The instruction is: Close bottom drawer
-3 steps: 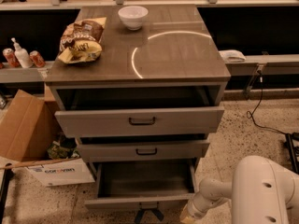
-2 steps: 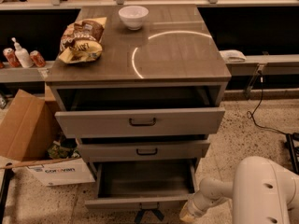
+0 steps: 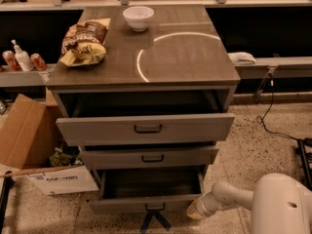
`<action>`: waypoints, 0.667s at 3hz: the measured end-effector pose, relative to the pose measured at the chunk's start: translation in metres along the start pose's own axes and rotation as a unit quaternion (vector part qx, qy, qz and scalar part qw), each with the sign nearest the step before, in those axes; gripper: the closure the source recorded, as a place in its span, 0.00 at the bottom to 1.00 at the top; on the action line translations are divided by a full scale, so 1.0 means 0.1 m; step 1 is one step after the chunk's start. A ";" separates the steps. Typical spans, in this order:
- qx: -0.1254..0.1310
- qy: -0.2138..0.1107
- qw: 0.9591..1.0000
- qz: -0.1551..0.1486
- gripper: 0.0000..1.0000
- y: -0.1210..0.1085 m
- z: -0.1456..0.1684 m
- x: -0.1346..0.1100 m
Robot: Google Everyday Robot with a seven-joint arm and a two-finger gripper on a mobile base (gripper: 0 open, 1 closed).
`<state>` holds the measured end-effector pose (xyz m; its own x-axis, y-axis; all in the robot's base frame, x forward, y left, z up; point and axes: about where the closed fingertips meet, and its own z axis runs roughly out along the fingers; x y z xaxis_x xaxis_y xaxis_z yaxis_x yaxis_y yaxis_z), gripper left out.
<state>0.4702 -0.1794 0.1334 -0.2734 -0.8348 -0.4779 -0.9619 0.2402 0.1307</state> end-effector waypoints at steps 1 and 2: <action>0.027 -0.020 0.999 -0.016 1.00 -0.31 0.01 -0.10; 0.048 -0.039 0.998 -0.028 1.00 -0.65 0.01 -0.25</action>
Offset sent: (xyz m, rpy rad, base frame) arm 0.1023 0.0021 0.0090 0.0590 -0.1871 -0.0171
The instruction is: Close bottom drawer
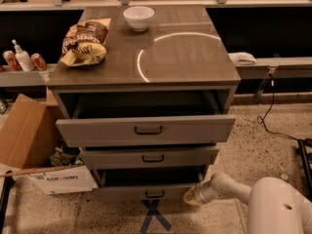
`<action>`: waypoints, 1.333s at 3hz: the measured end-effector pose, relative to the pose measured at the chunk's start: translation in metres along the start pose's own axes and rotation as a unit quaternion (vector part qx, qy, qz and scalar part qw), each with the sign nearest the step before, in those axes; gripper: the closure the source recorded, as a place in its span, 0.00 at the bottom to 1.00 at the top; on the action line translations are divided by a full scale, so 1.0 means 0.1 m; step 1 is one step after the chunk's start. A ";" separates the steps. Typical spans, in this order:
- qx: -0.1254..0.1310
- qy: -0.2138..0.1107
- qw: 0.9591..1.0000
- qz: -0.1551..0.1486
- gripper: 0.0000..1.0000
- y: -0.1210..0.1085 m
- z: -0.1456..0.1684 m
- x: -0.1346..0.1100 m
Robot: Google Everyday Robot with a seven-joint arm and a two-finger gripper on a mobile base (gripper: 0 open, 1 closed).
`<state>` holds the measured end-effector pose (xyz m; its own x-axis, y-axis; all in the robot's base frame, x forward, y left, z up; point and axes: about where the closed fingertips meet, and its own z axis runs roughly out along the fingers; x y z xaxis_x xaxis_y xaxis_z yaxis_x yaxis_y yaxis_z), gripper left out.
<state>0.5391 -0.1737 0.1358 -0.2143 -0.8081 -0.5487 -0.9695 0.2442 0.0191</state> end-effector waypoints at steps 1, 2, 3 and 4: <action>0.006 -0.011 1.000 -0.003 1.00 -0.25 0.02 -0.09; 0.012 -0.021 1.000 -0.004 1.00 -0.41 -0.01 -0.20; 0.018 -0.029 0.999 -0.005 1.00 -0.51 -0.05 -0.29; 0.022 -0.037 0.999 -0.008 1.00 -0.44 -0.12 -0.33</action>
Offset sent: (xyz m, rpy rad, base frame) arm 0.0693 0.0038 0.0231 0.0478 -0.0609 -0.0173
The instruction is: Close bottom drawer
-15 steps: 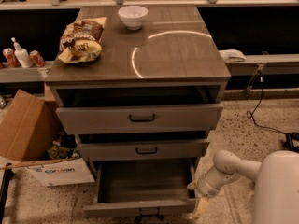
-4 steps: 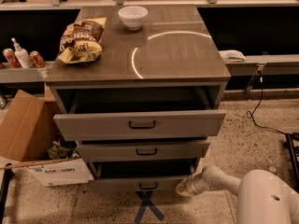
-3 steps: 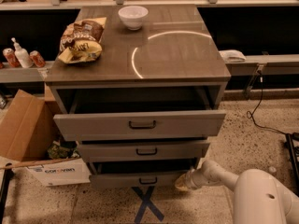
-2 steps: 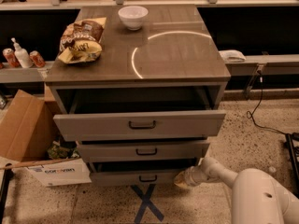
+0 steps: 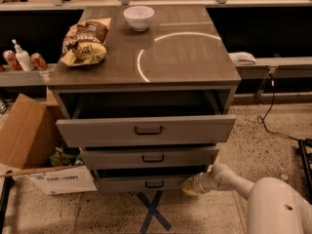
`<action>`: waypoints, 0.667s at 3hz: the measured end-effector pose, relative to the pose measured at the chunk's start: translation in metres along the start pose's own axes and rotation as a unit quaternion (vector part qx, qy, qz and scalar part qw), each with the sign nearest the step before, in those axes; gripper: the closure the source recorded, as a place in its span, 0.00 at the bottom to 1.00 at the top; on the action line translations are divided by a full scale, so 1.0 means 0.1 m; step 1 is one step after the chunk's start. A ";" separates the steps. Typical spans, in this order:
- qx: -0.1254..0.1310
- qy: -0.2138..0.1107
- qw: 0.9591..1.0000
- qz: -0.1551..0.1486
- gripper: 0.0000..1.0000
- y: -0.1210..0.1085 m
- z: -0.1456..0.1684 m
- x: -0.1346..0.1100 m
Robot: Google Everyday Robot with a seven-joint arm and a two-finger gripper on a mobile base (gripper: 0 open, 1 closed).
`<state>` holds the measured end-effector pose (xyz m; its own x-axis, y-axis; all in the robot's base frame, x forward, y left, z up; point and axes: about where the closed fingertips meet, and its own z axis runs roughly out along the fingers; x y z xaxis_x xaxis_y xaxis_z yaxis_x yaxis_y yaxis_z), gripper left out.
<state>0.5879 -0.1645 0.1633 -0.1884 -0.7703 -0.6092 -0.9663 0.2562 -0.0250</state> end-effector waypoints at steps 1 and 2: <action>-0.012 -0.008 1.000 -0.002 1.00 0.31 -0.05 0.01; -0.013 -0.008 1.000 -0.002 1.00 0.31 -0.05 0.01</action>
Offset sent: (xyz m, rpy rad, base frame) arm -0.0422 0.0027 0.0032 0.0221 0.0202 0.0242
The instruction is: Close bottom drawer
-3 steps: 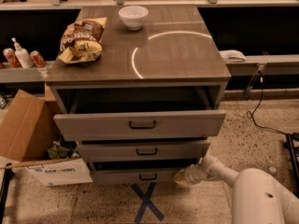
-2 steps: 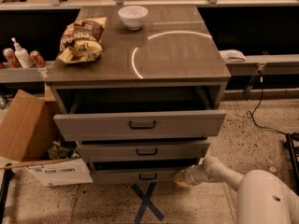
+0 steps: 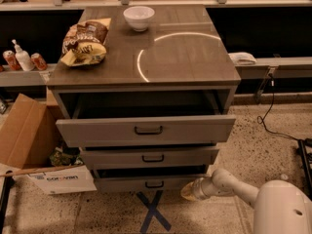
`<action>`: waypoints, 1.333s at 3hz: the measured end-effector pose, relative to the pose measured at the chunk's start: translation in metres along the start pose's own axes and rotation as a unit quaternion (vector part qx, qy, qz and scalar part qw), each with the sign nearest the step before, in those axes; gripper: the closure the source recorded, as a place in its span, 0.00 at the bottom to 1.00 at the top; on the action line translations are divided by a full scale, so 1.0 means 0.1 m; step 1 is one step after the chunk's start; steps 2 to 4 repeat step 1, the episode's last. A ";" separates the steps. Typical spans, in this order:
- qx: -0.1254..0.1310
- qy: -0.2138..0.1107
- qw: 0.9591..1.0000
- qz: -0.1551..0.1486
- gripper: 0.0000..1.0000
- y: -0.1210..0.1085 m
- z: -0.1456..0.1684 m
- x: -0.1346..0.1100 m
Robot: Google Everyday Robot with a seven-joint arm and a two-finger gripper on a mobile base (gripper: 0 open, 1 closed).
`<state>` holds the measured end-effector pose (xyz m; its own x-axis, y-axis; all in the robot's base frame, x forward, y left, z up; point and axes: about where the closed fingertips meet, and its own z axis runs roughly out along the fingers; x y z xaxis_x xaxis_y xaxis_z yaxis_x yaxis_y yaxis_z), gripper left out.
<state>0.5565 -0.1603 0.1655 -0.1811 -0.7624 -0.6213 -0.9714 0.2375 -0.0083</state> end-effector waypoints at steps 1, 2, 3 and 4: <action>-0.008 -0.009 1.000 -0.009 1.00 0.03 -0.05 -0.05; -0.008 -0.009 1.000 -0.009 1.00 0.03 -0.05 -0.05; -0.008 -0.009 1.000 -0.009 1.00 0.03 -0.05 -0.05; -0.008 -0.009 1.000 -0.009 1.00 0.03 -0.05 -0.05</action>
Offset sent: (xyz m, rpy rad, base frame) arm 0.0000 0.0000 0.0000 0.0000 0.0000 0.0000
